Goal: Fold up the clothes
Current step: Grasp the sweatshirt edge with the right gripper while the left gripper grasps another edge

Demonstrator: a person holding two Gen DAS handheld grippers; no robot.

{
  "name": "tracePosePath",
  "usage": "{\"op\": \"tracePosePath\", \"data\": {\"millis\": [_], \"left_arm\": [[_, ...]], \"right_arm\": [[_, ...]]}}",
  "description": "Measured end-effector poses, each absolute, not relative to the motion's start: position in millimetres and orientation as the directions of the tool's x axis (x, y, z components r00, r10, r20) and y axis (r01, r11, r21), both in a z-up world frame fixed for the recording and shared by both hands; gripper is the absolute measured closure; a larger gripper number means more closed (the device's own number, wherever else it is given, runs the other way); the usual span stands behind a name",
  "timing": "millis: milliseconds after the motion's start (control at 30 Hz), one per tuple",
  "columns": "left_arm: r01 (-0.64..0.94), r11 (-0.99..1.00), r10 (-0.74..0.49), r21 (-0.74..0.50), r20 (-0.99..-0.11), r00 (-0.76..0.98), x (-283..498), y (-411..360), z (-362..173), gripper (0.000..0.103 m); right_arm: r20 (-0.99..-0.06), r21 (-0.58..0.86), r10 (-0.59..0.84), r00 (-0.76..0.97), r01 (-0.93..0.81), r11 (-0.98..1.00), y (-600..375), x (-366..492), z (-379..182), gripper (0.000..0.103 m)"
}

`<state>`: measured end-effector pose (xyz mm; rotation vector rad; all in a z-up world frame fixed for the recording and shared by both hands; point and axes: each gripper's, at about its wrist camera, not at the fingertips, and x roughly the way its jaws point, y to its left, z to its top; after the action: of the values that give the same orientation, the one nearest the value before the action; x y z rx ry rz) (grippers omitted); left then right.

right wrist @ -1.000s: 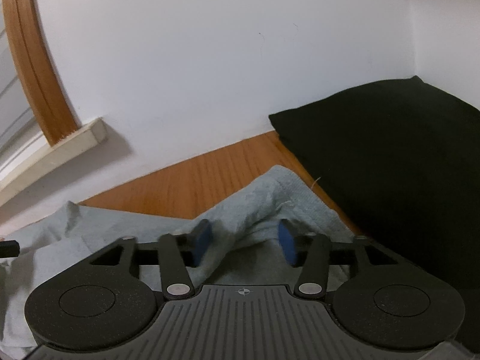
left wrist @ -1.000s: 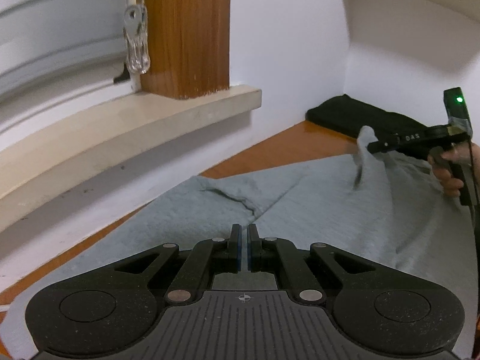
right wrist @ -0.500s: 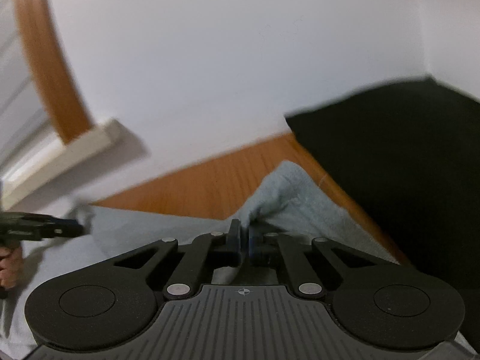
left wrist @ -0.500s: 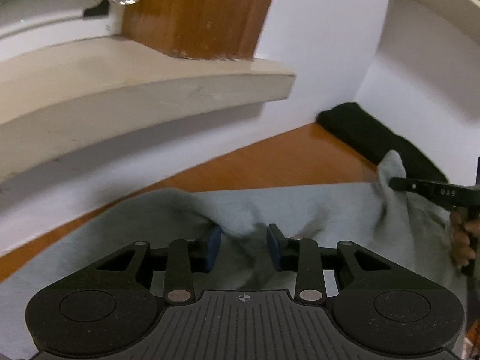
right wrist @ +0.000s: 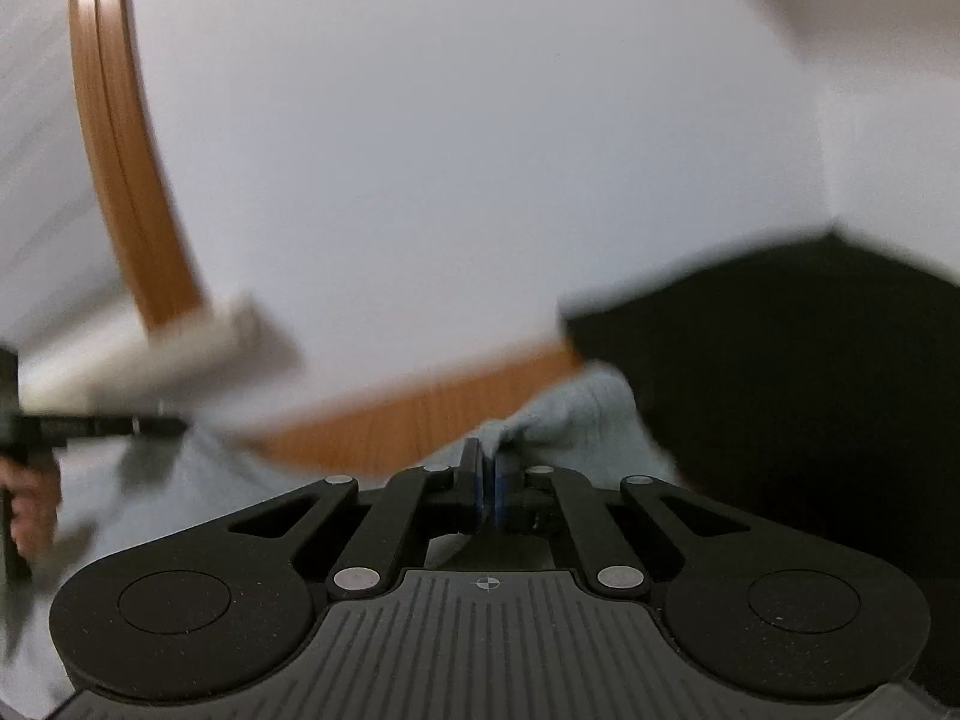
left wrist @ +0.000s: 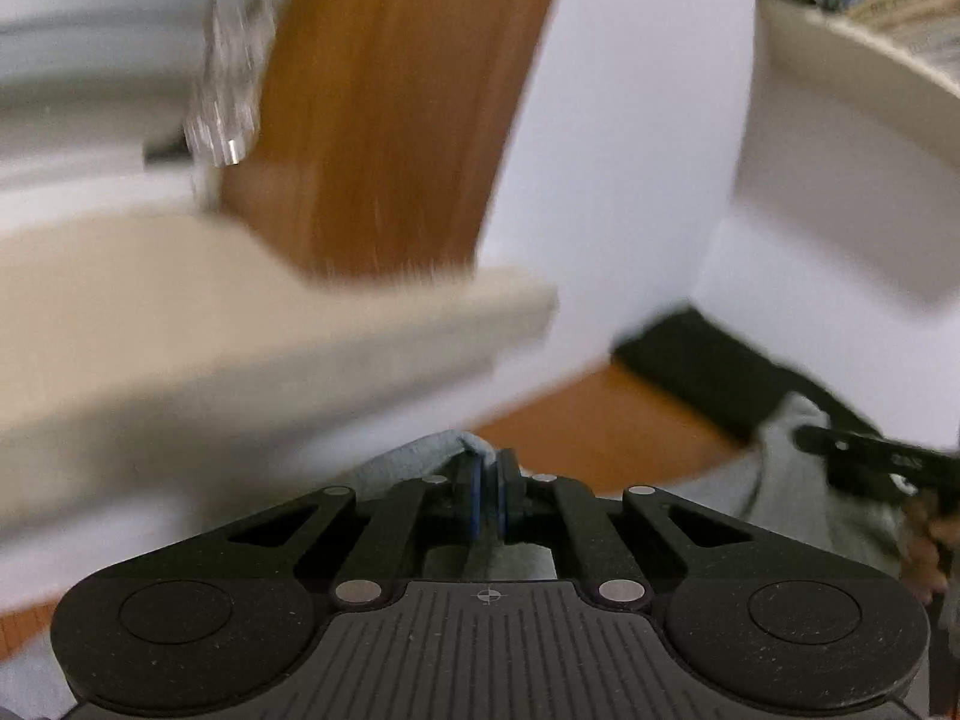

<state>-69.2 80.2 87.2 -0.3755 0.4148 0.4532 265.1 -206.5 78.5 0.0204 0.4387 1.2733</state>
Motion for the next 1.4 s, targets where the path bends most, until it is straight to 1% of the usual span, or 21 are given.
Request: {"op": "tracePosePath", "data": {"millis": [67, 100, 133, 200, 233, 300, 367, 533, 600, 633, 667, 800, 833, 933, 1000, 1033, 1067, 1100, 1167, 1267, 1400], "left_arm": [[-0.5, 0.834, 0.363, -0.233, -0.451, 0.815, -62.7, 81.9, 90.4, 0.098], [-0.507, 0.834, 0.377, -0.218, -0.445, 0.812, -59.1, 81.8, 91.0, 0.098], [-0.515, 0.832, 0.387, -0.208, -0.447, 0.806, -55.7, 81.7, 90.2, 0.098], [-0.529, 0.826, 0.389, -0.195, -0.483, 0.785, -50.2, 81.0, 82.2, 0.096], [-0.533, 0.825, 0.383, -0.187, -0.508, 0.772, -47.9, 80.6, 77.6, 0.095], [-0.532, 0.829, 0.365, -0.171, -0.555, 0.747, -46.7, 79.8, 69.2, 0.084], [-0.532, 0.831, 0.354, -0.165, -0.58, 0.734, -50.6, 79.3, 64.0, 0.07], [-0.483, 0.837, 0.252, -0.258, -0.602, 0.758, -60.2, 84.5, 60.8, 0.069], [-0.469, 0.843, 0.233, -0.262, -0.609, 0.758, -56.0, 84.2, 60.3, 0.07], [-0.465, 0.848, 0.229, -0.253, -0.616, 0.753, -52.6, 83.8, 59.5, 0.077], [-0.464, 0.853, 0.238, -0.239, -0.615, 0.752, -50.0, 82.6, 59.9, 0.099], [-0.501, 0.845, 0.332, -0.19, -0.548, 0.768, -45.7, 76.6, 68.0, 0.099], [-0.518, 0.834, 0.36, -0.188, -0.526, 0.77, -45.6, 76.3, 69.7, 0.098], [-0.536, 0.83, 0.368, -0.157, -0.567, 0.736, -38.2, 73.5, 70.9, 0.09], [-0.536, 0.833, 0.365, -0.134, -0.594, 0.716, -37.7, 68.3, 71.4, 0.076], [-0.537, 0.833, 0.368, -0.13, -0.595, 0.715, -40.8, 65.4, 73.0, 0.059], [-0.54, 0.832, 0.373, -0.125, -0.594, 0.713, -44.7, 62.6, 75.2, 0.043], [-0.544, 0.831, 0.38, -0.117, -0.595, 0.708, -48.7, 59.9, 78.1, 0.039], [-0.546, 0.832, 0.387, -0.102, -0.597, 0.702, -56.3, 53.1, 85.1, 0.037], [-0.545, 0.833, 0.398, -0.091, -0.584, 0.707, -80.9, 41.8, 98.5, 0.029], [-0.564, 0.823, 0.431, -0.07, -0.571, 0.699, -119.6, 29.5, 119.2, 0.027]], "right_arm": [[-0.223, 0.215, 0.934, 0.279, -0.921, 0.326, -210.4, 262.3, 86.1, 0.1], [-0.232, 0.191, 0.927, 0.296, -0.92, 0.342, -207.1, 261.8, 85.7, 0.1], [-0.268, 0.191, 0.92, 0.286, -0.92, 0.342, -203.3, 264.0, 83.4, 0.1], [-0.422, 0.209, 0.88, 0.219, -0.921, 0.329, -187.6, 271.8, 72.3, 0.099], [-0.45, 0.214, 0.866, 0.217, -0.915, 0.34, -185.5, 274.4, 68.6, 0.097], [-0.486, 0.234, 0.848, 0.211, -0.903, 0.359, -184.5, 279.4, 63.0, 0.091], [-0.517, 0.297, 0.839, 0.169, -0.884, 0.361, -183.2, 289.0, 59.4, 0.079], [-0.559, 0.357, 0.82, 0.126, -0.855, 0.375, -173.0, 307.0, 57.6, 0.07], [-0.55, 0.375, 0.828, 0.109, -0.854, 0.361, -170.5, 307.2, 58.5, 0.07], [-0.533, 0.377, 0.84, 0.101, -0.861, 0.342, -170.4, 307.0, 61.2, 0.08], [-0.514, 0.376, 0.853, 0.092, -0.869, 0.32, -170.5, 306.8, 64.4, 0.099], [-0.37, 0.382, 0.916, 0.154, -0.873, 0.301, -186.3, 306.1, 85.2, 0.1], [-0.405, 0.367, 0.895, 0.187, -0.863, 0.347, -183.9, 306.9, 83.4, 0.1], [-0.549, 0.289, 0.795, 0.258, -0.834, 0.47, -171.2, 309.2, 72.5, 0.083], [-0.608, 0.242, 0.747, 0.27, -0.833, 0.498, -167.5, 309.7, 65.9, 0.079], [-0.597, 0.221, 0.745, 0.298, -0.831, 0.51, -169.9, 306.0, 69.0, 0.077], [-0.583, 0.197, 0.743, 0.329, -0.829, 0.523, -172.2, 301.8, 72.7, 0.068], [-0.568, 0.174, 0.74, 0.36, -0.827, 0.535, -174.5, 297.6, 76.5, 0.066], [-0.527, 0.122, 0.731, 0.434, -0.812, 0.57, -178.3, 288.0, 84.5, 0.061], [-0.442, 0.069, 0.724, 0.529, -0.785, 0.616, -181.6, 271.9, 97.4, 0.062], [-0.453, 0.196, 0.85, 0.269, -0.9, 0.389, -165.1, 256.3, 94.9, 0.069]]}}
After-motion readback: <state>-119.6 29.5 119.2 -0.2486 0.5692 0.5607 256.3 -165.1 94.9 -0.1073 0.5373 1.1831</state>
